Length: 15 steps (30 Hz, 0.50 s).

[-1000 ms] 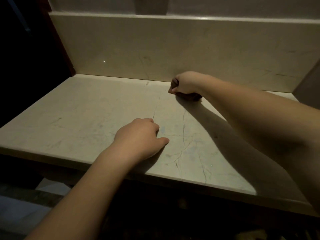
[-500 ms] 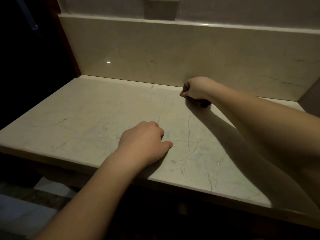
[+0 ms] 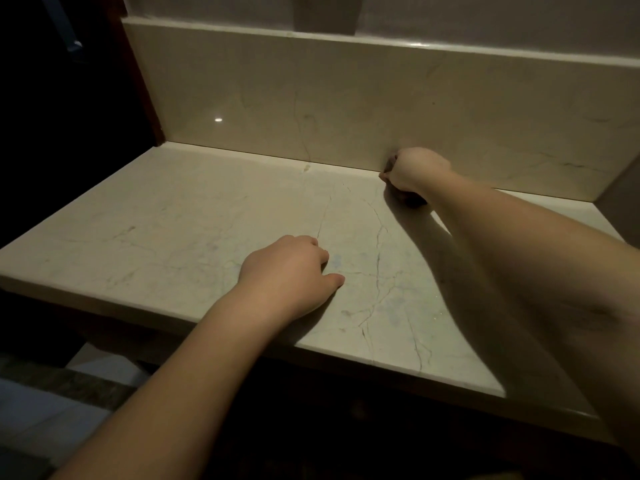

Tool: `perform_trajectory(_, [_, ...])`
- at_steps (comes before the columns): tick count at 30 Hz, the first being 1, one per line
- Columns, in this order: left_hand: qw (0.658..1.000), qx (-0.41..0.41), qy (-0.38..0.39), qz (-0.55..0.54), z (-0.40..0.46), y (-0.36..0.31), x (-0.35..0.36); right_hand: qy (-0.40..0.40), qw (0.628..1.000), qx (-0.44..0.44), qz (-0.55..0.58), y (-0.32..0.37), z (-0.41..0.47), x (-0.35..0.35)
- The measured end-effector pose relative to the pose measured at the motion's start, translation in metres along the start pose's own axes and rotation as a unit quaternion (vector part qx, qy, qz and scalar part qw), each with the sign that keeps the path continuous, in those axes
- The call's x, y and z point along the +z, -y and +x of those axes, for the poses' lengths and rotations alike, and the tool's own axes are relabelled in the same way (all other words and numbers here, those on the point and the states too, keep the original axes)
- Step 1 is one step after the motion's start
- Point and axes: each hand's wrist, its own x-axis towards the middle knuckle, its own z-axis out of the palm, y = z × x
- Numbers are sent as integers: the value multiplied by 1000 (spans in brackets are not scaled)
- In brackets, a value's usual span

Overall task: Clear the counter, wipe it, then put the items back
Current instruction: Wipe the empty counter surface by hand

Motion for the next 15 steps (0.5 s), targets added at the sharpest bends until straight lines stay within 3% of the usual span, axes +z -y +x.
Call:
perform_trajectory(6, [1000, 9, 2, 7, 0, 2, 0, -47, 998, 22, -27, -40, -11, -2])
perform_trajectory(11, [1000, 9, -2, 4, 0, 3, 0, -139, 986, -47, 82, -62, -20, 7])
perform_trajectory(15, [1000, 16, -7, 8, -1, 3, 1, -142, 982, -65, 108, -64, -23, 17])
